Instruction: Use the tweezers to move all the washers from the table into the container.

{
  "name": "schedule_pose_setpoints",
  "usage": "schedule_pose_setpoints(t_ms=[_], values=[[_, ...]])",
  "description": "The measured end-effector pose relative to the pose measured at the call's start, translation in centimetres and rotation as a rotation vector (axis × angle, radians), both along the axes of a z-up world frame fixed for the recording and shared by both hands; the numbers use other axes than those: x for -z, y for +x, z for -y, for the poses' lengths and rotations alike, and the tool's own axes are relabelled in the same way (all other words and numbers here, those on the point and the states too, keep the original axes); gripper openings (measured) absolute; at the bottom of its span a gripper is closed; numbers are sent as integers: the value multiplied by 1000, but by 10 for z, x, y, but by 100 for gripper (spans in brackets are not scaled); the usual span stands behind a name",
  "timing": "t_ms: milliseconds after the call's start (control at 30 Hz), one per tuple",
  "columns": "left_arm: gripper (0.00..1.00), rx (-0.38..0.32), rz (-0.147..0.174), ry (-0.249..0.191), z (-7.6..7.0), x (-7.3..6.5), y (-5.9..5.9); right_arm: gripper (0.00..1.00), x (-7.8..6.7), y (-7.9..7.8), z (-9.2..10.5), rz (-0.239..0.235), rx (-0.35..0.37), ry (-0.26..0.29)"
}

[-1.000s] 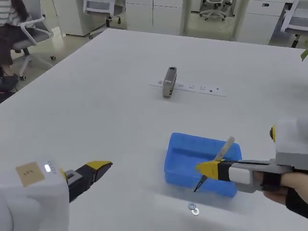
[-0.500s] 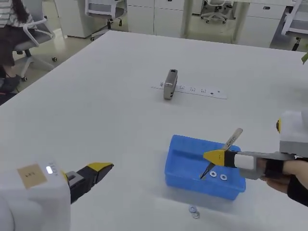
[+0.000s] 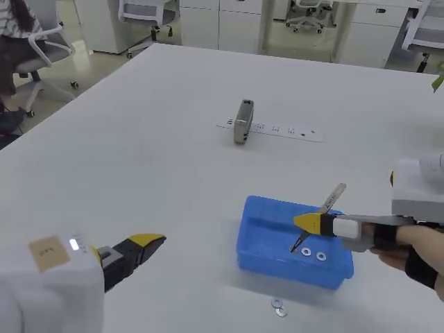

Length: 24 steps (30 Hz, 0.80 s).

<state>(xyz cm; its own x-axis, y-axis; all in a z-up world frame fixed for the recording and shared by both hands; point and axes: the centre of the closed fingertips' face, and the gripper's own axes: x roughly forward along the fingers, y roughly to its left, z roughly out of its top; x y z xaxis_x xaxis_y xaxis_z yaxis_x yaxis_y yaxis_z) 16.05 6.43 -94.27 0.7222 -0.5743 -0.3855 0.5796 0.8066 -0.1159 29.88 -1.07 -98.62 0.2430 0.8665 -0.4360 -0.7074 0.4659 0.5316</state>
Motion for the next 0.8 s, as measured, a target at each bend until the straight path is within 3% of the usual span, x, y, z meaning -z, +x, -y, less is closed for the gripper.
schedule_pose_setpoints(t_ms=[400, 667, 800], values=[[96, 27, -8, -4, -5, 1, 1, 4, 11, 13, 0, 54, 24, -66], [96, 33, -15, -3, -8, 3, 2, 4, 19, 16, -3, 116, 2, -117], [96, 33, -16, -2, -9, 4, 4, 4, 23, 18, -4, 173, -27, -152]])
